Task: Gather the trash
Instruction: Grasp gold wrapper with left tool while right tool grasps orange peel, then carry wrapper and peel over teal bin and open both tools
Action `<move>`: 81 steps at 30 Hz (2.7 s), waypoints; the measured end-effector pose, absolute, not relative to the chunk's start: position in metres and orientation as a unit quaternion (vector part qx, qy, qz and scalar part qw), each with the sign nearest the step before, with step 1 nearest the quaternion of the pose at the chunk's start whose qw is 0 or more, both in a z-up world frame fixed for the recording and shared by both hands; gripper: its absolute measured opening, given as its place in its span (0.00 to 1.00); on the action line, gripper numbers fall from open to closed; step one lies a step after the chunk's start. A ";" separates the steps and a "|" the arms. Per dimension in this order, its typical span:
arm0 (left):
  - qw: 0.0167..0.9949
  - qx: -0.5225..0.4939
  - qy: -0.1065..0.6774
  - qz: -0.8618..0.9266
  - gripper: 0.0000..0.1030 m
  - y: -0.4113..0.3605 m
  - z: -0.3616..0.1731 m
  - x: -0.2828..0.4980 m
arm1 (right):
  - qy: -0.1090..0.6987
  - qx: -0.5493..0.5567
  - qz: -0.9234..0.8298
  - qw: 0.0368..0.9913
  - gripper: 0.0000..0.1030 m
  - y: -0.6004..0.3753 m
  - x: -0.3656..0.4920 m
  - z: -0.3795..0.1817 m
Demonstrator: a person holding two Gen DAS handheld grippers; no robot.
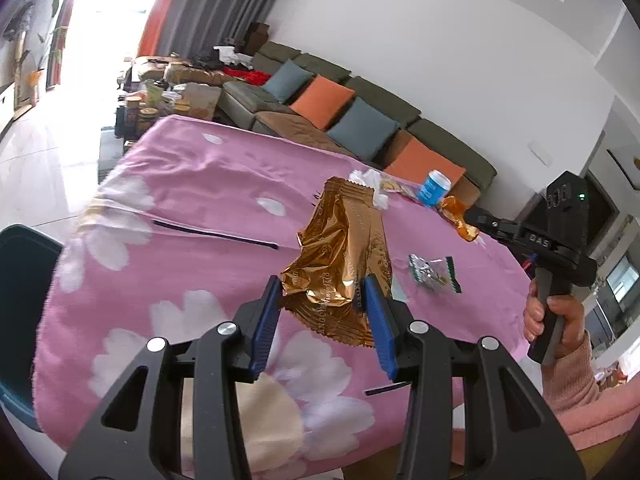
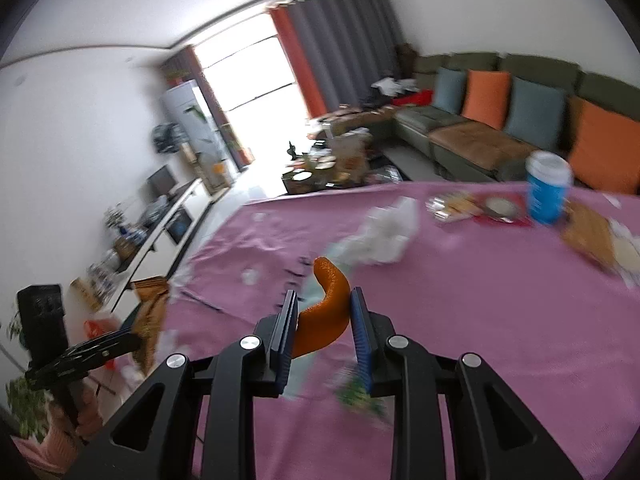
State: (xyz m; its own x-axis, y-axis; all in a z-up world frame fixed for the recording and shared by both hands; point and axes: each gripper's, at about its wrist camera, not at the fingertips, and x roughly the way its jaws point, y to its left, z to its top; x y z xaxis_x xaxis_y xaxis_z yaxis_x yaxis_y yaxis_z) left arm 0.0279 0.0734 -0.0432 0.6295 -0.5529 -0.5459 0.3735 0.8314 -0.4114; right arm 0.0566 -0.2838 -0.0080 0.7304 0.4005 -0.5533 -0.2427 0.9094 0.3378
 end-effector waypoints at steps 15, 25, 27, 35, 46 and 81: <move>0.913 -0.159 0.322 -0.195 0.41 0.135 -0.031 0.005 | 0.338 0.082 0.315 0.883 0.24 -0.162 0.081 -0.008; 0.923 -0.180 0.312 -0.137 0.41 0.181 -0.026 -0.015 | 0.350 0.057 0.381 0.854 0.24 -0.093 0.087 -0.007; 0.924 -0.184 0.310 -0.125 0.41 0.190 -0.026 -0.016 | 0.352 0.052 0.392 0.849 0.24 -0.082 0.088 -0.007; 0.925 -0.210 0.305 -0.080 0.41 0.229 -0.030 -0.030 | 0.357 0.028 0.427 0.830 0.24 -0.034 0.093 -0.009; 0.919 -0.237 0.316 -0.021 0.41 0.276 -0.049 -0.032 | 0.371 0.007 0.464 0.804 0.24 0.027 0.102 -0.016; 0.878 -0.267 0.388 0.082 0.50 0.320 -0.128 0.006 | 0.451 -0.013 0.461 0.765 0.31 0.127 0.135 -0.066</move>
State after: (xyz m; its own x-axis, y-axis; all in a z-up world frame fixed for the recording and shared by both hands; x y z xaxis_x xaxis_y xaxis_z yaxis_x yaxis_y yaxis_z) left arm 0.0058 0.3201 -0.1282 0.6858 -0.0630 -0.7251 -0.3516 0.8436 -0.4058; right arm 0.1354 0.1266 -0.0661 0.1699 0.6929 -0.7008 -0.7158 0.5755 0.3955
